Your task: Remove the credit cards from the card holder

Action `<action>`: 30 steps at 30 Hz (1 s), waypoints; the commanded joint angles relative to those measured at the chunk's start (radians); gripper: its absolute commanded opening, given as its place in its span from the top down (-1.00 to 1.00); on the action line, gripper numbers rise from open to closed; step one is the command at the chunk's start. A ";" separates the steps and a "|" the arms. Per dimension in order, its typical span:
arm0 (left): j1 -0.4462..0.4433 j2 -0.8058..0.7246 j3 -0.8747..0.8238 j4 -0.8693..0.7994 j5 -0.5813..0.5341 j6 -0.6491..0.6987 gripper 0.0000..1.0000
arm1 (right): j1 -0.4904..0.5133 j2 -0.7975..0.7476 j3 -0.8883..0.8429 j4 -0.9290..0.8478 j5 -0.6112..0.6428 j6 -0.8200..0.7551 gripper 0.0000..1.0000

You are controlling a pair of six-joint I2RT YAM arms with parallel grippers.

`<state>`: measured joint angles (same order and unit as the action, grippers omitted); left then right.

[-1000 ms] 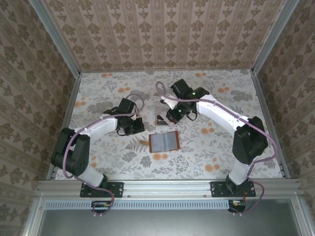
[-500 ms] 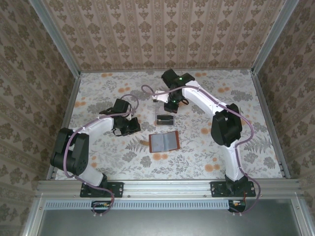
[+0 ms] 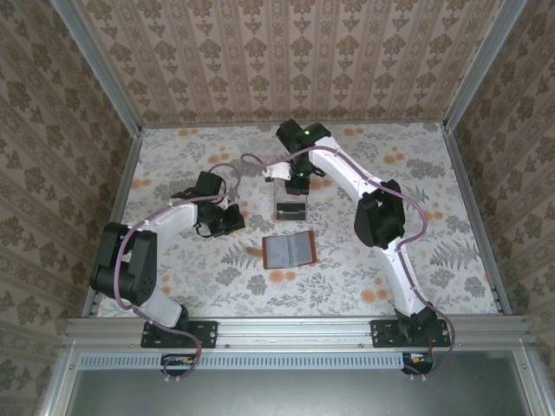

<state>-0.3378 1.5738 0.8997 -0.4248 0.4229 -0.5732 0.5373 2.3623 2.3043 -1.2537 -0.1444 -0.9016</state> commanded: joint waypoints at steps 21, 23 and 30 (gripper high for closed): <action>0.029 0.014 0.034 -0.020 0.037 0.031 0.83 | -0.002 0.101 0.099 -0.107 -0.011 -0.077 0.52; 0.029 0.016 0.037 -0.023 0.037 0.033 0.83 | -0.003 0.091 0.099 -0.079 0.014 -0.067 0.52; 0.030 0.015 0.047 -0.032 0.036 0.038 0.83 | -0.003 0.053 0.098 0.003 0.076 -0.053 0.54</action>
<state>-0.3138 1.5757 0.9222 -0.4309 0.4469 -0.5598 0.5373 2.4550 2.3741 -1.2778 -0.1089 -0.9619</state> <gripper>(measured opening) 0.086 0.232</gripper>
